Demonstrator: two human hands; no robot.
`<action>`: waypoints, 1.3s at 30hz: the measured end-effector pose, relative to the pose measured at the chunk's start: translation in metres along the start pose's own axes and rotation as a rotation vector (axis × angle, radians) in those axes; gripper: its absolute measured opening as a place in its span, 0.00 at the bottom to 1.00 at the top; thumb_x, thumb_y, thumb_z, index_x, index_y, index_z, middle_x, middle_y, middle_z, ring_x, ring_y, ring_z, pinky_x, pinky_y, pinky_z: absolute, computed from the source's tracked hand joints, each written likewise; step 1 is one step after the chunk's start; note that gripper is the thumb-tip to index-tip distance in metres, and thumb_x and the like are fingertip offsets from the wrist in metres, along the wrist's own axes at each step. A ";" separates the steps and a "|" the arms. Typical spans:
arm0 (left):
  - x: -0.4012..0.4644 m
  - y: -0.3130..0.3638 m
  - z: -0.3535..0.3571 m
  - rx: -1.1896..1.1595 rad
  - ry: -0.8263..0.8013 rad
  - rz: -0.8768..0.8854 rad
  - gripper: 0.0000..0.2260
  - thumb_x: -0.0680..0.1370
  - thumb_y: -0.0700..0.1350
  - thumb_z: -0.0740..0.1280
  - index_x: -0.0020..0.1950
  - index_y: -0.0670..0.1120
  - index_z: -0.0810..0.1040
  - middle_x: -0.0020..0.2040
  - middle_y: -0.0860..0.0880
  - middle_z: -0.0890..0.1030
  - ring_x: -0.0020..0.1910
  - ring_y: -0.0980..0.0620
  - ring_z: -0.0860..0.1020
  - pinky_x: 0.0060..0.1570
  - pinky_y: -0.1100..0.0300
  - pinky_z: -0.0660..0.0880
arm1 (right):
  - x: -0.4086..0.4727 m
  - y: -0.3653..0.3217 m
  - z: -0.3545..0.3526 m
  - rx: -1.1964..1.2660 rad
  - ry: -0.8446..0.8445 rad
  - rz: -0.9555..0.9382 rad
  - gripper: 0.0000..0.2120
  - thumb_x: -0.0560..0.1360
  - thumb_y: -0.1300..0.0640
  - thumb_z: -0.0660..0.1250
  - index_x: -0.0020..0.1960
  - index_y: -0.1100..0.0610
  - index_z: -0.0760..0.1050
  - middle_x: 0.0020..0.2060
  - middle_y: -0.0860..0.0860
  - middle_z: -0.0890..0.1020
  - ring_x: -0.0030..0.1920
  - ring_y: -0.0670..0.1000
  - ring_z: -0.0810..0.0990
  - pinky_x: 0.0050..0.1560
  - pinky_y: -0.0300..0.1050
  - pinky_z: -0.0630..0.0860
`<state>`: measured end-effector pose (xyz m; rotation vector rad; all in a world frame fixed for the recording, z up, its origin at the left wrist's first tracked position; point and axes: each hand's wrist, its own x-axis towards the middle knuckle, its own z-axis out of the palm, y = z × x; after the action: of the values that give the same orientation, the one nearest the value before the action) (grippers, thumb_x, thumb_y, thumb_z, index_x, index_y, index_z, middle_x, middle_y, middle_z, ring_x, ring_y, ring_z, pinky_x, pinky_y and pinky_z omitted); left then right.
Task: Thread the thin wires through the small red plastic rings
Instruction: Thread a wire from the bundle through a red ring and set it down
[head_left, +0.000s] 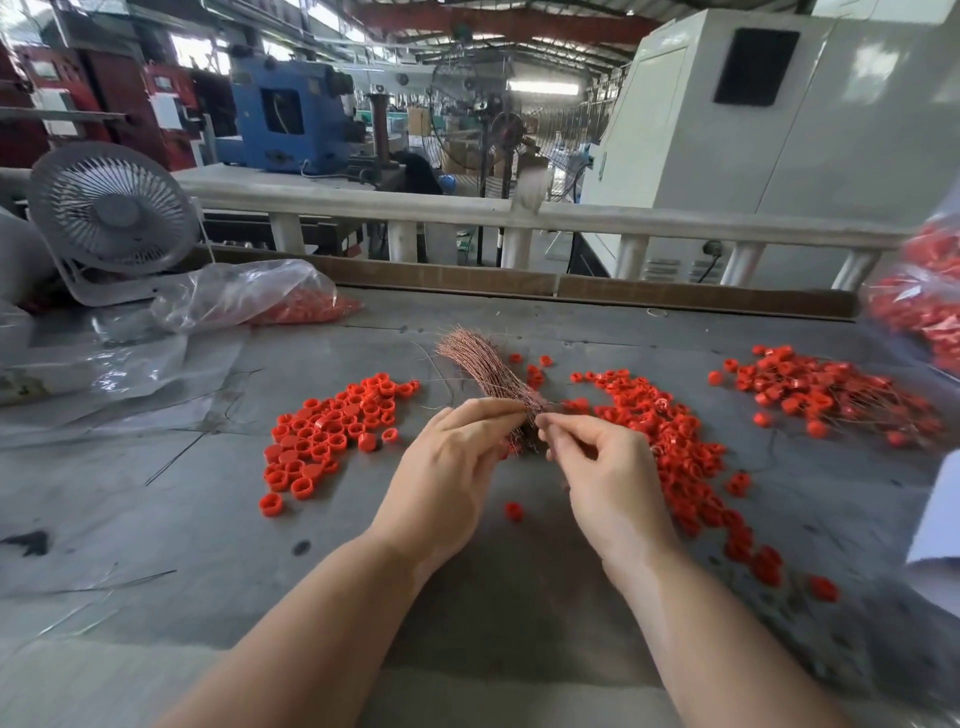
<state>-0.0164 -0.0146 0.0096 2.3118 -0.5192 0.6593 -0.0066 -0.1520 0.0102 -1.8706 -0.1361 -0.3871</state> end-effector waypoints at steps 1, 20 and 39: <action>0.000 0.001 0.000 -0.006 -0.014 0.019 0.15 0.74 0.31 0.65 0.58 0.43 0.80 0.58 0.51 0.79 0.57 0.50 0.77 0.60 0.69 0.65 | 0.000 0.000 0.000 0.085 -0.011 0.055 0.09 0.77 0.62 0.63 0.47 0.53 0.82 0.38 0.42 0.82 0.37 0.36 0.77 0.38 0.28 0.71; -0.004 0.005 0.001 -0.040 -0.077 -0.033 0.15 0.76 0.33 0.65 0.60 0.44 0.79 0.57 0.60 0.73 0.56 0.58 0.74 0.56 0.74 0.65 | 0.000 -0.006 -0.008 0.436 0.136 0.145 0.08 0.74 0.65 0.66 0.42 0.54 0.81 0.35 0.49 0.82 0.30 0.38 0.75 0.29 0.27 0.68; -0.004 0.000 0.000 -0.007 -0.055 -0.164 0.16 0.76 0.34 0.64 0.62 0.45 0.78 0.58 0.59 0.73 0.51 0.56 0.75 0.54 0.73 0.66 | 0.002 -0.012 -0.015 0.676 0.258 0.212 0.05 0.74 0.61 0.67 0.42 0.55 0.80 0.31 0.47 0.83 0.30 0.40 0.77 0.26 0.30 0.68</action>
<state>-0.0195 -0.0140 0.0069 2.3411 -0.3513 0.5158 -0.0108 -0.1627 0.0257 -1.1443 0.0989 -0.3730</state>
